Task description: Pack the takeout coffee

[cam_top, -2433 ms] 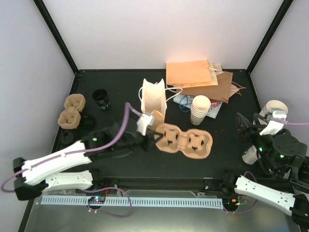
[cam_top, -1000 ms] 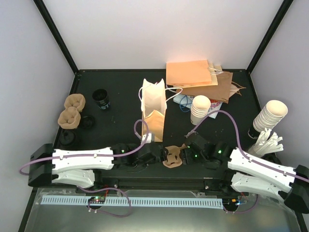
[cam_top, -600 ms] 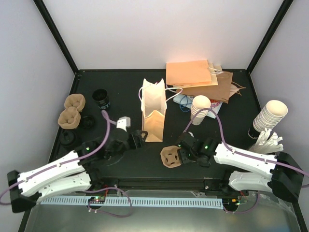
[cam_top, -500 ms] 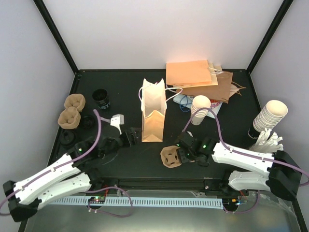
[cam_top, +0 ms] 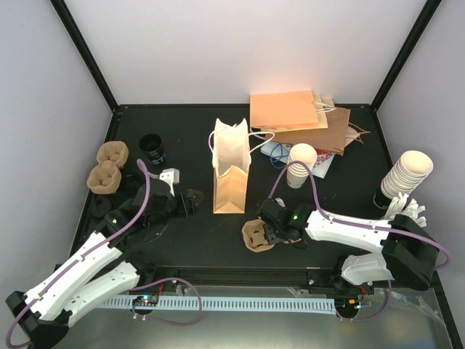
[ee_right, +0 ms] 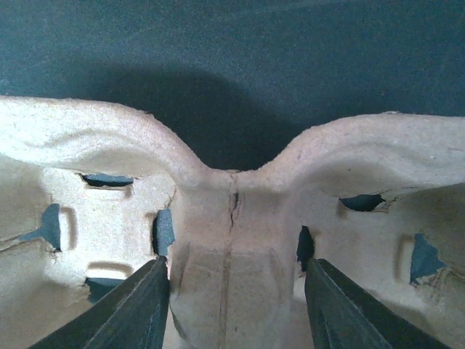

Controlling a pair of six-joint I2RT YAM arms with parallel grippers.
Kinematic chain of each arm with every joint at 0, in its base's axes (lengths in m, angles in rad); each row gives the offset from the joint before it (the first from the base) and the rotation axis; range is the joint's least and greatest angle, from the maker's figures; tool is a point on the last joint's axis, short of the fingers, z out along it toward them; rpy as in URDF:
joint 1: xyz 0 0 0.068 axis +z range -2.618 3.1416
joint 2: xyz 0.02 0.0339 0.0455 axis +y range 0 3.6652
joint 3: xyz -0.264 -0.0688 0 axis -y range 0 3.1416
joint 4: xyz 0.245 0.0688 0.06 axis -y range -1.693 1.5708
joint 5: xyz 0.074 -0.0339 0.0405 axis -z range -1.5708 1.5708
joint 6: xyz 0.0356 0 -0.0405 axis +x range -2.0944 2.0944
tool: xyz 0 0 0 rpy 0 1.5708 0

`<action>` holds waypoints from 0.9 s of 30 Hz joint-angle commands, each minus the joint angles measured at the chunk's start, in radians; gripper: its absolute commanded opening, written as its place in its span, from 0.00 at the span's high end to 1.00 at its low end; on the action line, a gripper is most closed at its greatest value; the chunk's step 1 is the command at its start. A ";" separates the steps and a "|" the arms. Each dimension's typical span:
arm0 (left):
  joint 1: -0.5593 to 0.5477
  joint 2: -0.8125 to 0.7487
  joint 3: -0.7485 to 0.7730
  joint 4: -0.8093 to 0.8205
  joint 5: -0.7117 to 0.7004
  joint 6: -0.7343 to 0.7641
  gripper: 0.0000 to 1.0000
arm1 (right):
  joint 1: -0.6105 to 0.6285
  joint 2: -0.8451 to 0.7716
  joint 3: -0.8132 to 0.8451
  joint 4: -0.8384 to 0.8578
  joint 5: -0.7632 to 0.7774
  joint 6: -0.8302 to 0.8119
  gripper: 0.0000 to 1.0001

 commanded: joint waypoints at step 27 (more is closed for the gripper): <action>0.064 0.073 0.223 -0.062 0.110 0.207 0.17 | 0.001 -0.318 0.172 -0.213 0.141 -0.078 0.55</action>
